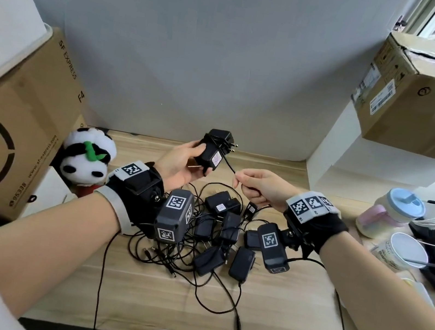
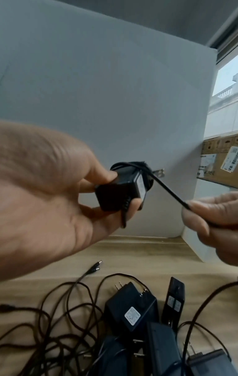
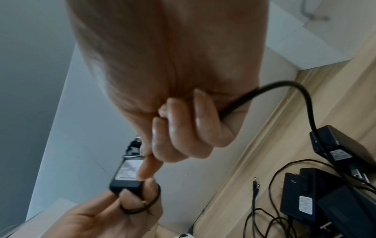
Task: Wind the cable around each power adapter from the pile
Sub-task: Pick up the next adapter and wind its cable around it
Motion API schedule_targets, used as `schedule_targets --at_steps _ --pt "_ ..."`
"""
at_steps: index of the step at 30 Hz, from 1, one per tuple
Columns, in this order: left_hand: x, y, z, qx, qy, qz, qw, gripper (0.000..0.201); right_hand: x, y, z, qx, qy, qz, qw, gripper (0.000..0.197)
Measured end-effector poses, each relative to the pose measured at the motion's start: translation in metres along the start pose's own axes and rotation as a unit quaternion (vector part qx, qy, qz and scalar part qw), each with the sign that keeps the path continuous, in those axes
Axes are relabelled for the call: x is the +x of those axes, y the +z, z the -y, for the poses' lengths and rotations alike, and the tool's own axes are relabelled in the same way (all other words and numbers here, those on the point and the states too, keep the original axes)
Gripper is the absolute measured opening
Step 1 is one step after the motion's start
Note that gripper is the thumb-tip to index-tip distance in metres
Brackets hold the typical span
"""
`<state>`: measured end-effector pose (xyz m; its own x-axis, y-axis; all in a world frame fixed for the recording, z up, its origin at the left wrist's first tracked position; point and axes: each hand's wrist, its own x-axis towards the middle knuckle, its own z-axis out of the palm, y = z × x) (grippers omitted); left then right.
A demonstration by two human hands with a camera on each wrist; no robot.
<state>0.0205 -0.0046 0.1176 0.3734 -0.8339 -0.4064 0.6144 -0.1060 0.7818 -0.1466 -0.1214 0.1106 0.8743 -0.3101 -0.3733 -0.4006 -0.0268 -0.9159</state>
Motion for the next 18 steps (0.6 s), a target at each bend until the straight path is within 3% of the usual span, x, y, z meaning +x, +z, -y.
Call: schedule_targets --at_steps 4,8,11,14,16,18 --pt "-0.003 -0.008 0.0 0.034 -0.03 0.086 0.995 0.026 0.0 -0.005 -0.006 -0.036 0.034 -0.02 0.999 0.031" --pt "-0.009 -0.01 -0.001 0.246 -0.068 0.159 0.954 0.028 -0.001 -0.018 0.006 -0.021 0.055 -0.08 0.995 0.03" --pt "-0.013 -0.003 -0.002 0.378 -0.04 0.108 0.918 0.024 -0.001 -0.018 0.019 -0.01 0.028 -0.094 0.995 0.028" --pt "-0.01 0.003 0.0 0.455 0.045 -0.027 0.889 0.011 -0.003 -0.004 0.023 -0.016 -0.023 -0.068 0.997 0.027" --pt "-0.006 0.003 0.004 0.389 0.078 -0.092 0.913 0.011 -0.005 0.006 0.021 -0.03 -0.043 -0.033 0.998 0.028" --pt "-0.002 0.003 0.006 0.269 0.07 -0.103 0.955 0.014 -0.005 0.012 0.014 -0.045 -0.039 -0.002 0.998 0.027"
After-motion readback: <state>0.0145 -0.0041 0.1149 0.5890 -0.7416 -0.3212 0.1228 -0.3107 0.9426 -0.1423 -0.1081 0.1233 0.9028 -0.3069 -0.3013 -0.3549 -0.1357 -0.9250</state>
